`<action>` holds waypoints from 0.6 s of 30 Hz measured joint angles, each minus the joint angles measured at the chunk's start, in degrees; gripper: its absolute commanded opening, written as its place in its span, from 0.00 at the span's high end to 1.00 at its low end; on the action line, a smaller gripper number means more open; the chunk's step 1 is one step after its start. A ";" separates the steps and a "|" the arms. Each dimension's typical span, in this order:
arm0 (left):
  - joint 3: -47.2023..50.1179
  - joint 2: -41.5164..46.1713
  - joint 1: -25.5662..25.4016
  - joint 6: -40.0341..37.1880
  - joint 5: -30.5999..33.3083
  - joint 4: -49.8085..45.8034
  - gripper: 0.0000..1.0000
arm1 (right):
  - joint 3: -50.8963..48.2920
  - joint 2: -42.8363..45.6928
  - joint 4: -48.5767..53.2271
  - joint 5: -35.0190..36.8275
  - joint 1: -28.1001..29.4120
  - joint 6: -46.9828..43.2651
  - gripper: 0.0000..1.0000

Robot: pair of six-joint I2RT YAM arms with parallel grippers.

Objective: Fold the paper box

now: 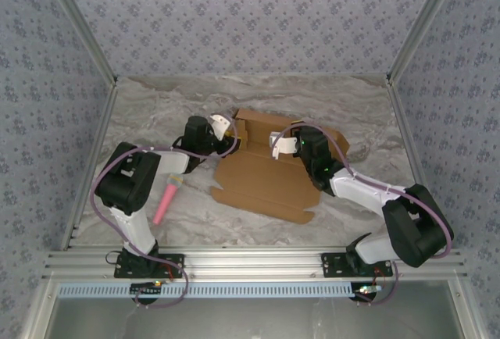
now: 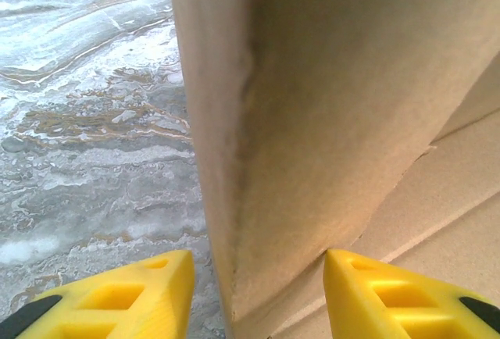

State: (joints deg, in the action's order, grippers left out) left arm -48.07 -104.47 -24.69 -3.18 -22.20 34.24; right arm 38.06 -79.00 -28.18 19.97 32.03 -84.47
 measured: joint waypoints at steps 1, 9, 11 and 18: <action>0.28 0.00 -0.09 0.13 0.24 0.70 0.53 | -0.09 0.00 -0.13 0.04 0.00 -0.07 1.00; 1.01 0.00 -0.13 1.77 0.81 4.22 0.58 | -0.37 0.00 -0.39 0.50 0.00 -0.04 1.00; 1.01 0.00 -0.17 2.14 0.79 4.87 0.60 | -0.37 0.00 -0.37 0.66 0.00 -0.04 1.00; 1.01 0.00 -0.20 3.04 0.39 6.14 0.65 | -0.37 0.00 -0.28 0.70 0.00 -0.02 1.00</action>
State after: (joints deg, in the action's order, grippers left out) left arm -47.07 -104.47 -24.88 -0.14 -21.80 40.38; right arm 37.69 -79.00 -28.47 20.67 32.03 -84.49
